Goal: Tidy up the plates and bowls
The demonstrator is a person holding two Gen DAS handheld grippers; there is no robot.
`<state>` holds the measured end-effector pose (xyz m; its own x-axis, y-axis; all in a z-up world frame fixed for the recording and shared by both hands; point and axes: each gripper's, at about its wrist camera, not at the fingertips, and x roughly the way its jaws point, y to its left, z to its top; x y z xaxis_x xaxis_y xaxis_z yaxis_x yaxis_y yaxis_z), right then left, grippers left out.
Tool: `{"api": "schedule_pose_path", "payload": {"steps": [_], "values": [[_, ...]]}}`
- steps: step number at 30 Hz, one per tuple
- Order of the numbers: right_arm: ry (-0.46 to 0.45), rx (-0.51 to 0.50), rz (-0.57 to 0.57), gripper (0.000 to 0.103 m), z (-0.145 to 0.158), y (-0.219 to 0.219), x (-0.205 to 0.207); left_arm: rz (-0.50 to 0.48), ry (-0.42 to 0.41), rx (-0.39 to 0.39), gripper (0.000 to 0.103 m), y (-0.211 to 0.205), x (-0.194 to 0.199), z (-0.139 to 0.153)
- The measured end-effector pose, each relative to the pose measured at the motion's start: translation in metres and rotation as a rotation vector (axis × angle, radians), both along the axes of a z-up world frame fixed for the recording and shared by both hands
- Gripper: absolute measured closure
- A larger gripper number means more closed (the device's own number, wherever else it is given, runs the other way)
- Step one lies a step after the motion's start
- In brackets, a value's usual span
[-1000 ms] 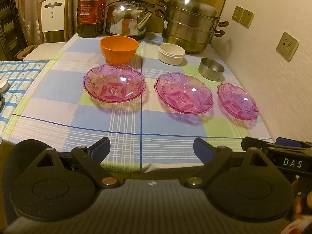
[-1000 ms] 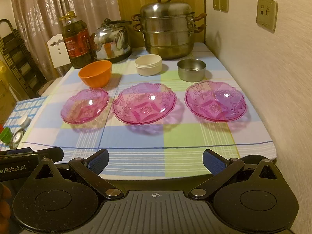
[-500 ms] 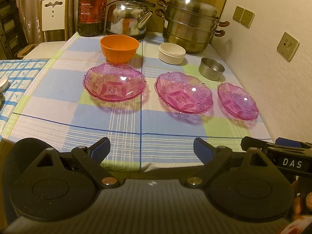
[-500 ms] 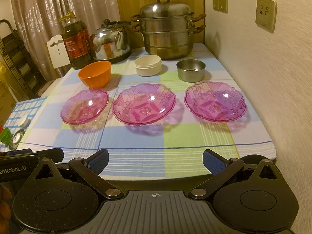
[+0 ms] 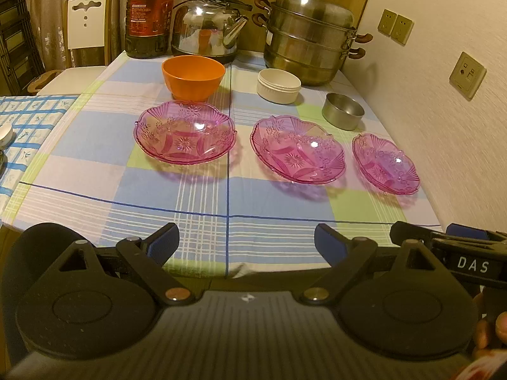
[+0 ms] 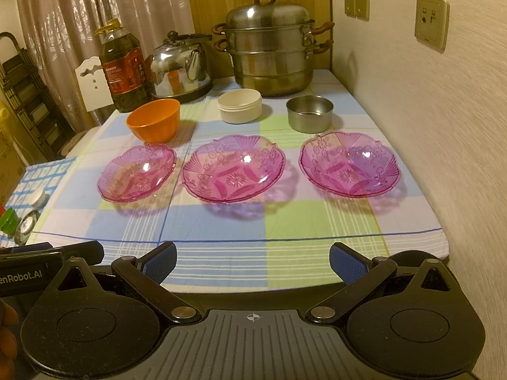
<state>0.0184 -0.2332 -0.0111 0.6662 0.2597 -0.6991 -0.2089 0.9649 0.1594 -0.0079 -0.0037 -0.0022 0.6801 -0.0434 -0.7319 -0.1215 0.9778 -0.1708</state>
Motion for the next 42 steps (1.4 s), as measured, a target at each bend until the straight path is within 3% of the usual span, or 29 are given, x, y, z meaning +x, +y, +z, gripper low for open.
{"api": "schedule_pose_path", "payload": {"steps": [42], "values": [[0.002, 0.0, -0.001, 0.001, -0.003, -0.0012, 0.0013, 0.0, 0.0, -0.004, 0.012, -0.0001, 0.0003, -0.0006]]}}
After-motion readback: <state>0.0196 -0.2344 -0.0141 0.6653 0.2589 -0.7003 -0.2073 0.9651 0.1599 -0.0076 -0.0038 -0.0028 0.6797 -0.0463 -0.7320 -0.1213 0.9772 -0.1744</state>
